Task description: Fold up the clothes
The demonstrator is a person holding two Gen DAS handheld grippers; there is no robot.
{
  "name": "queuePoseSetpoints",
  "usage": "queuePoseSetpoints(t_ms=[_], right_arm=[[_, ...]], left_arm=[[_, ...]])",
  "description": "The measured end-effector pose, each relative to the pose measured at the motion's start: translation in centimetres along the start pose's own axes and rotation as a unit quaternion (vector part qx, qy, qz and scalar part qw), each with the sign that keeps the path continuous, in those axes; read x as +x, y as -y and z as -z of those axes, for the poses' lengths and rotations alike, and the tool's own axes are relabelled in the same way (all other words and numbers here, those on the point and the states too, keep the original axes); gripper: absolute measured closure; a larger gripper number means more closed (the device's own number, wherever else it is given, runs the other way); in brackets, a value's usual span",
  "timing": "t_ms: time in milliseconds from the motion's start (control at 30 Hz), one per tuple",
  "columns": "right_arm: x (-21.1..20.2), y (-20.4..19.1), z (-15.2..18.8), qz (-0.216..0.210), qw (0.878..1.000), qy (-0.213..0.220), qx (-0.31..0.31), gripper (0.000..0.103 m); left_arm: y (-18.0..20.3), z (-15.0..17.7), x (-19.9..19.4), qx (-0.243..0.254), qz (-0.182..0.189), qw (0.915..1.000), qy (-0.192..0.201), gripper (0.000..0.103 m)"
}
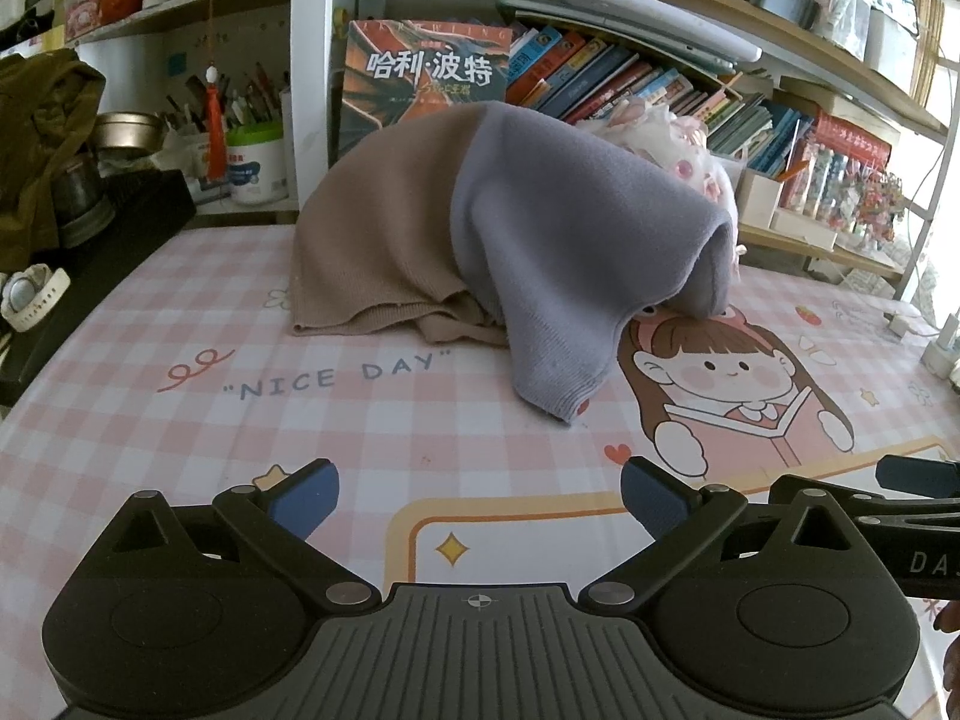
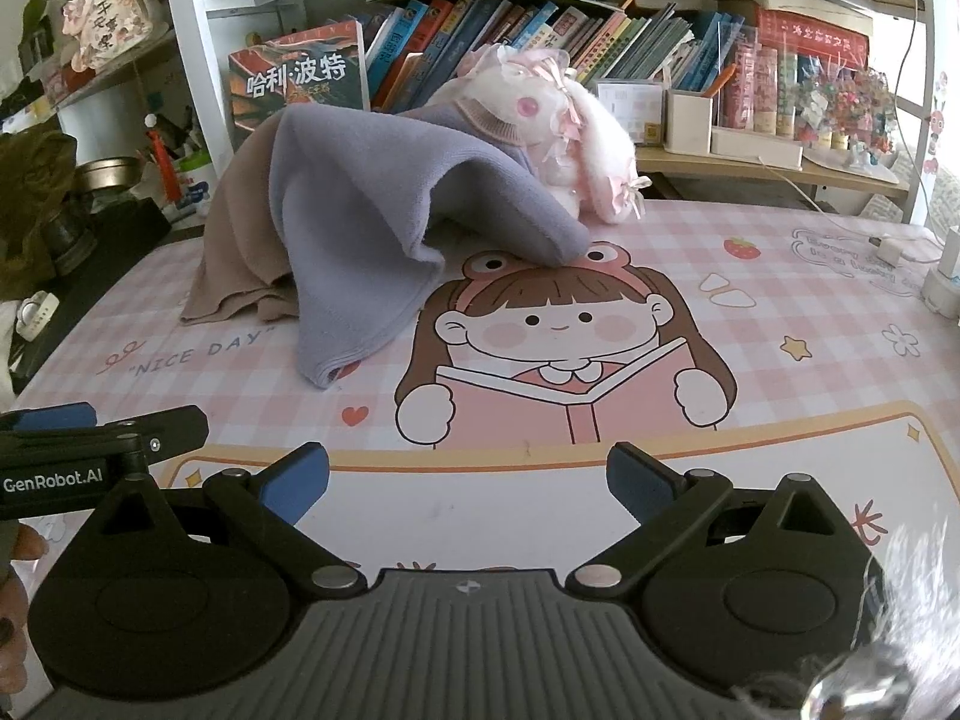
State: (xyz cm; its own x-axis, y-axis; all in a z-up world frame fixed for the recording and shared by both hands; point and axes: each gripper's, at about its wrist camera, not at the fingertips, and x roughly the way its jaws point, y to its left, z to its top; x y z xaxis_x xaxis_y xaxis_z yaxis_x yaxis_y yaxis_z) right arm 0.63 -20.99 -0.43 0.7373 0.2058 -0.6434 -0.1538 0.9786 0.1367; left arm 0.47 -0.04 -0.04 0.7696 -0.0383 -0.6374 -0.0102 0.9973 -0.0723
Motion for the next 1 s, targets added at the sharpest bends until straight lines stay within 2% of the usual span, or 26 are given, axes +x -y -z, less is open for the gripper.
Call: queuePoseSetpoints(t_ms=[1000], right_arm=[[-0.1, -0.13, 0.23, -0.005, 1.0, -0.006, 0.0, 0.003]], left_arm=[[-0.15, 0.05, 0.09, -0.001, -0.001, 1.0, -0.004, 0.002]])
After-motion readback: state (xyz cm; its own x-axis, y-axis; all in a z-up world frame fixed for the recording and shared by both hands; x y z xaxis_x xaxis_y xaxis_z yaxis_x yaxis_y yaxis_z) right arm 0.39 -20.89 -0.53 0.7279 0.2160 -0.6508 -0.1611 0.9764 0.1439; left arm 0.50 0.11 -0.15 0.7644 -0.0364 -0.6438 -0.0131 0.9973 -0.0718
